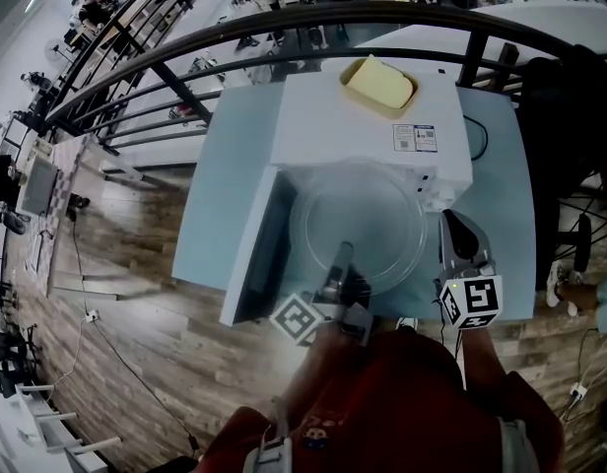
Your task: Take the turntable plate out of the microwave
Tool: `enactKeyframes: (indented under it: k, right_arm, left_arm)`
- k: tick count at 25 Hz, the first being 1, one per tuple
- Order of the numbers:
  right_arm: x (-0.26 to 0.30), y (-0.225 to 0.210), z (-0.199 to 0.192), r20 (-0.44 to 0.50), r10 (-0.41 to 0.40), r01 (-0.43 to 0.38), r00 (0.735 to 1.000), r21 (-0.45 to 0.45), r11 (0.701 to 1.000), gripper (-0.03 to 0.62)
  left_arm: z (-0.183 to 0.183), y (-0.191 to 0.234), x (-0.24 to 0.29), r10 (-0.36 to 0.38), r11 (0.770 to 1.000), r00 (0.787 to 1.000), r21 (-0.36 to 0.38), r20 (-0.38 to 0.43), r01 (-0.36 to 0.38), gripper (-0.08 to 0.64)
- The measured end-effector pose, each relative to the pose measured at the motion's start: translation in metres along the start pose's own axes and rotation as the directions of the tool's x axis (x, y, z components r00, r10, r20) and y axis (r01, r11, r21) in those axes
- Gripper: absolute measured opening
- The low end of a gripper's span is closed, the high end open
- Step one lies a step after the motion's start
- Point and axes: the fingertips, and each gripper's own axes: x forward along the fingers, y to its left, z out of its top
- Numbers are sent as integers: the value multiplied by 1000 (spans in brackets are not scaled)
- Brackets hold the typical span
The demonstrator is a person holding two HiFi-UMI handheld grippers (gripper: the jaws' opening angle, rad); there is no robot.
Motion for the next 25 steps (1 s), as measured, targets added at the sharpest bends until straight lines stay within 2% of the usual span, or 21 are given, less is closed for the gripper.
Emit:
enactKeyframes:
  k: [11,16,25]
  right_arm:
    - [1,13,-1,5,19,-18,1000,-48,999,2]
    - [2,10,-6,-11,24,-25,1000,-20,999,2]
    - [2,14,-5,-16,35,-35,999,-27,999,2]
  left_arm:
    - [4,0,-2,-14,1000,1000,4,10,13,20]
    - [3,0,-3,-13,1000,1000,-4,16,13,20]
    - [2,0,-6,-3,1000,1000,2,14,3,20]
